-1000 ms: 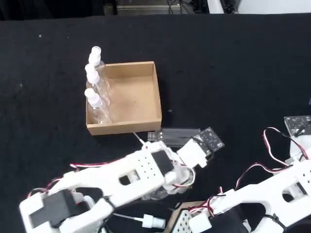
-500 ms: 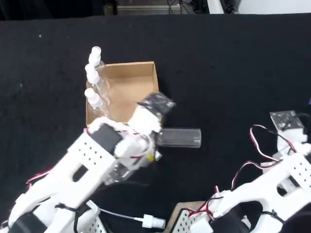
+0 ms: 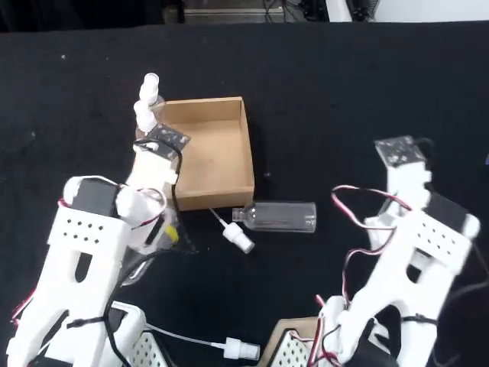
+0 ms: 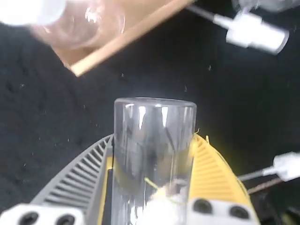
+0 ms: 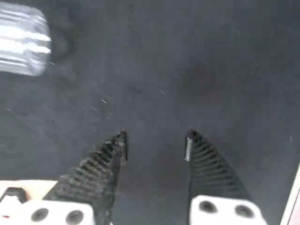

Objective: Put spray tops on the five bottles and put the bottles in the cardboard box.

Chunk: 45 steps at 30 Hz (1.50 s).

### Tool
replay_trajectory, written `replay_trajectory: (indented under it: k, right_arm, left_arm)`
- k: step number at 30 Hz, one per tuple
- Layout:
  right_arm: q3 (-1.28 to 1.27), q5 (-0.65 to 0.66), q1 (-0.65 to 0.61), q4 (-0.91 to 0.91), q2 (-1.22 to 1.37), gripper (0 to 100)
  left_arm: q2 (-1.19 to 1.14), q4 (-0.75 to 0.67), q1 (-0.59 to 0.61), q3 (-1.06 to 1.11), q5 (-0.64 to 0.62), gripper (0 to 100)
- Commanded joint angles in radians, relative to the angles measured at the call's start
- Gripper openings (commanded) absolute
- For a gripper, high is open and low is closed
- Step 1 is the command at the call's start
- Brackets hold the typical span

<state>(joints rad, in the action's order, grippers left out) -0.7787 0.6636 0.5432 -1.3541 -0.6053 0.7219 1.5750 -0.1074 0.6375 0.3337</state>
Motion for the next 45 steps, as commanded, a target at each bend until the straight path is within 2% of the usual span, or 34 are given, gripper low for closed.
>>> replay_trajectory:
  k: [1,10,13,15,22,28,32,34,40,45]
  right_arm:
    - [0.013,-0.055,-0.08,0.011,-0.012,17.4]
    - [0.013,-0.055,-0.091,0.011,-0.012,17.4]
    - [0.013,-0.054,-0.089,0.011,-0.012,17.4]
    - [0.012,-0.054,-0.089,0.011,-0.012,17.4]
    - [0.013,-0.054,-0.095,0.014,-0.012,17.4]
    - [0.013,-0.06,-0.095,0.02,-0.012,17.4]
    - [0.013,-0.063,-0.137,0.021,-0.012,17.4]
    - [0.01,-0.1,-0.198,0.021,-0.01,17.4]
    - [0.005,-0.244,-0.387,0.114,-0.004,17.2]
    - [-0.056,-0.39,-0.446,0.267,-0.004,17.0]
  left_arm:
    - [0.032,0.066,0.022,-0.012,0.087,12]
    - [0.034,0.089,0.024,-0.045,0.104,12]
    - [0.034,0.18,0.024,-0.148,0.189,12]
    - [0.035,0.186,0.044,-0.199,0.216,12]
    - [0.066,0.186,0.28,-0.213,0.215,12]
    - [0.075,0.183,0.481,-0.199,0.359,12]
    - [0.066,0.169,0.599,-0.196,0.296,12]
    - [0.063,0.115,0.653,-0.173,0.221,12]
    - [0.061,-0.224,0.872,0.048,0.023,12]
    - [0.061,-0.446,0.94,0.226,-0.091,13]
